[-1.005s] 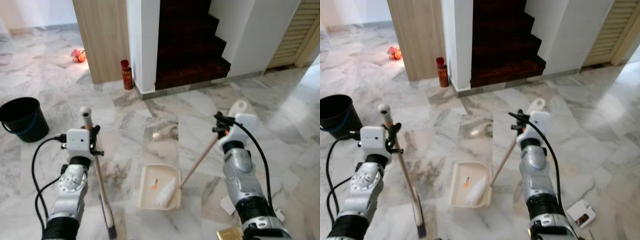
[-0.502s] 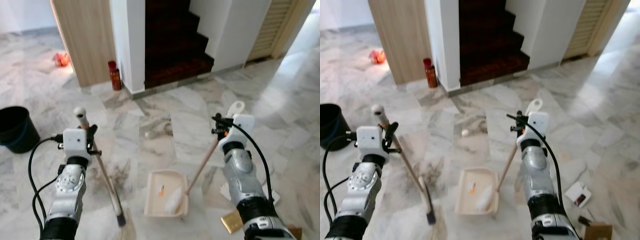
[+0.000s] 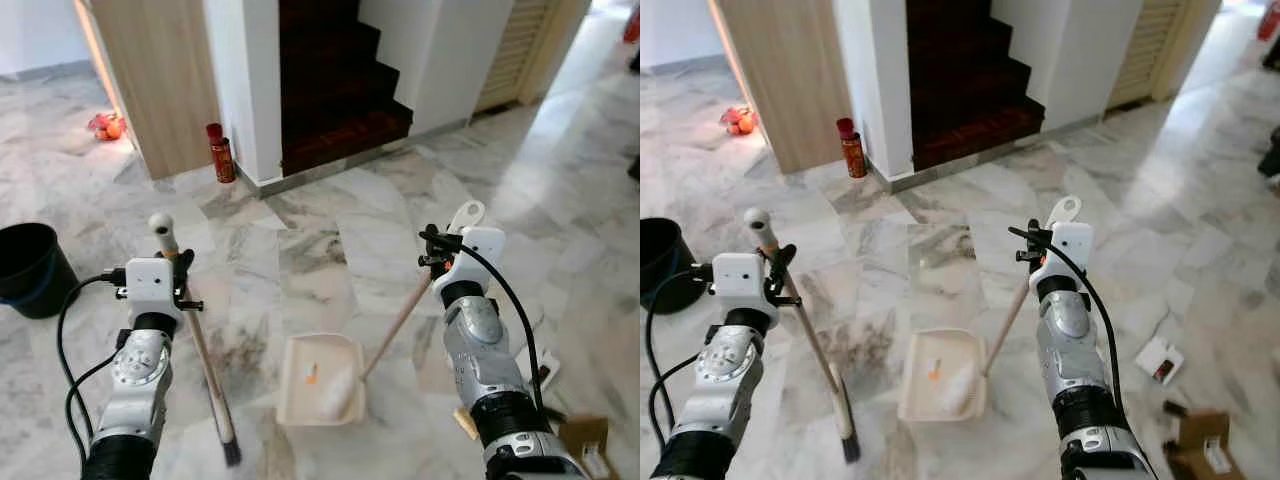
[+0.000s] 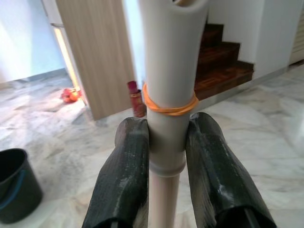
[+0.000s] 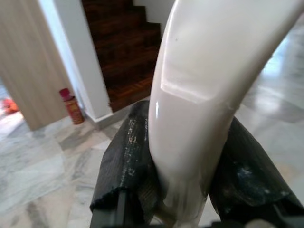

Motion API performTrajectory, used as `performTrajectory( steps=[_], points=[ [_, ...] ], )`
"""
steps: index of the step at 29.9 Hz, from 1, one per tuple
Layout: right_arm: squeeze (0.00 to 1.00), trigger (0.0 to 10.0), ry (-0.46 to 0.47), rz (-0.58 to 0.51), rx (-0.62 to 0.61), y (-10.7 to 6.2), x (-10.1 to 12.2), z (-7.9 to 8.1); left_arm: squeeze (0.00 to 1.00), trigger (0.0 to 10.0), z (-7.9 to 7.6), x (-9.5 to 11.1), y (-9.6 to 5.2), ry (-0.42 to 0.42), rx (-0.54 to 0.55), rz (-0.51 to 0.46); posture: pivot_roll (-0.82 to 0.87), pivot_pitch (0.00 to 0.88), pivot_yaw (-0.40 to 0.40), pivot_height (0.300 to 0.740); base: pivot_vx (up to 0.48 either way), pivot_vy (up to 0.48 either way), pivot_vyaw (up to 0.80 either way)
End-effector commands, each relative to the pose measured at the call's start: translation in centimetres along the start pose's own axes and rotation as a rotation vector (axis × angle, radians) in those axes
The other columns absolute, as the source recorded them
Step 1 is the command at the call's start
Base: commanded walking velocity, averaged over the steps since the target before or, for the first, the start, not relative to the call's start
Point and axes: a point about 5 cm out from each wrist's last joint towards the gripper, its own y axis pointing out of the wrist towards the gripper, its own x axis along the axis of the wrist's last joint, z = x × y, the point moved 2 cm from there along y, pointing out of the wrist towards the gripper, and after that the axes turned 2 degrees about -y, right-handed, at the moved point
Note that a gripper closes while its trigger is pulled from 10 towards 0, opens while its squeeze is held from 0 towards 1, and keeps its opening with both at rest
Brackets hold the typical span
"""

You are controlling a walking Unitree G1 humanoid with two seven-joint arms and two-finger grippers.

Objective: Sweep floor

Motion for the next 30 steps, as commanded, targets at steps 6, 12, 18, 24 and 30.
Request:
performTrajectory(
  steps=[6,12,18,24,30],
  points=[
    [0.0,10.0,-0.01,-0.078,0.024,0.54,1.84,0.73,0.0,10.0,0.74,1.31,0.53,0.025,0.009,-0.048,0.02,0.0,-0.014,0.74,0.0,0.184,0.8],
    [0.0,10.0,0.014,-0.064,0.019,0.41,1.52,0.6,0.0,10.0,0.76,1.43,0.5,0.032,0.009,-0.054,0.02,0.0,-0.012,0.74,0.0,0.0,0.4],
    [0.0,10.0,-0.003,-0.066,0.021,0.38,1.55,0.52,0.0,10.0,0.77,1.39,0.46,0.038,0.008,-0.053,0.02,0.0,-0.013,0.74,0.0,0.0,0.0],
    [0.0,10.0,-0.002,-0.074,0.04,0.37,1.64,0.95,0.0,10.0,0.82,1.27,0.5,0.038,0.009,-0.043,0.02,0.0,-0.012,0.74,0.0,0.0,0.7],
    [0.0,10.0,0.001,-0.072,0.036,0.33,1.6,0.82,0.0,10.0,0.92,1.2,0.52,0.039,0.012,-0.038,0.02,0.0,-0.011,0.74,0.0,0.0,0.8]
  ],
)
